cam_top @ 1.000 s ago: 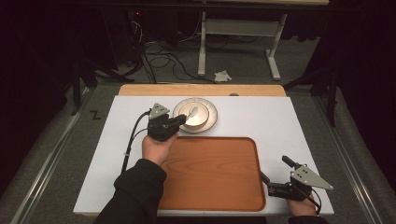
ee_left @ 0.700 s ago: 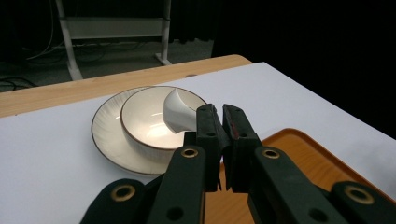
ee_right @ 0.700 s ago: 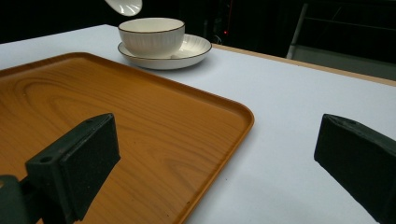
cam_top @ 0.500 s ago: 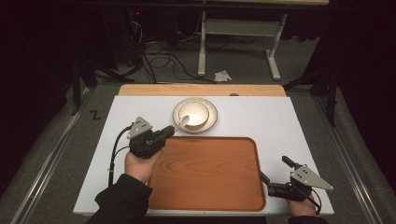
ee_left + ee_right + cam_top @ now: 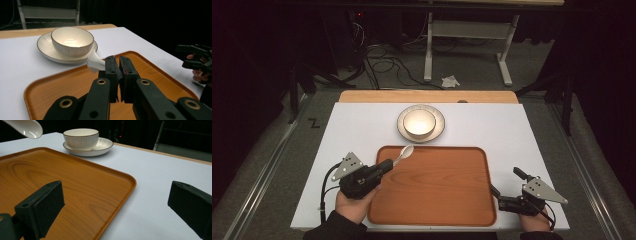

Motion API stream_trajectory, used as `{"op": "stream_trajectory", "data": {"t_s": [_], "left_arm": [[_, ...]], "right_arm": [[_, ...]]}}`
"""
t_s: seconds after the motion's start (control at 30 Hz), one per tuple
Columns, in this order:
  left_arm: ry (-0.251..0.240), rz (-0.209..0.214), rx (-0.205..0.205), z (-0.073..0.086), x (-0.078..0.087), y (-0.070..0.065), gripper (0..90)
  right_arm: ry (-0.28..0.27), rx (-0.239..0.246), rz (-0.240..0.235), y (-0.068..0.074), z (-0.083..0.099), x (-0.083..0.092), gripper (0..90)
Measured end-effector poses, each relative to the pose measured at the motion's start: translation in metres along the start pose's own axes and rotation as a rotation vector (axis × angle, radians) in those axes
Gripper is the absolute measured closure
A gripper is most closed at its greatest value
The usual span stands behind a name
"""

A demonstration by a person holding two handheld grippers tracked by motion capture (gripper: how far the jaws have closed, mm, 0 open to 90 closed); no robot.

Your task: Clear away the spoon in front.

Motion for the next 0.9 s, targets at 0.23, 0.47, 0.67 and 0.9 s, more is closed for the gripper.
{"op": "stream_trajectory", "data": {"t_s": [0.23, 0.47, 0.67, 0.9], "left_arm": [[0.024, 0.027, 0.045, 0.026, -0.001, 0.000, 86.3], [0.036, 0.029, 0.059, 0.040, -0.009, 0.003, 86.3], [0.030, 0.039, 0.052, 0.042, -0.017, 0.002, 86.3], [0.019, 0.050, 0.052, 0.044, -0.023, 0.002, 86.3]], "right_arm": [[0.003, 0.001, 0.003, 0.000, 0.001, 0.000, 1.3], [0.005, -0.001, 0.003, -0.001, 0.001, 0.000, 1.3], [0.008, -0.004, 0.005, -0.001, 0.002, -0.001, 1.3], [0.012, -0.002, 0.005, -0.001, 0.003, -0.001, 1.3]]}}
Point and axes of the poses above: each handheld gripper's, and its own axes: x roughly backward along the jaws, z roughly out of its underside, y roughly to its left, the point moved 3 cm from there along -x, roughly forward along the jaws
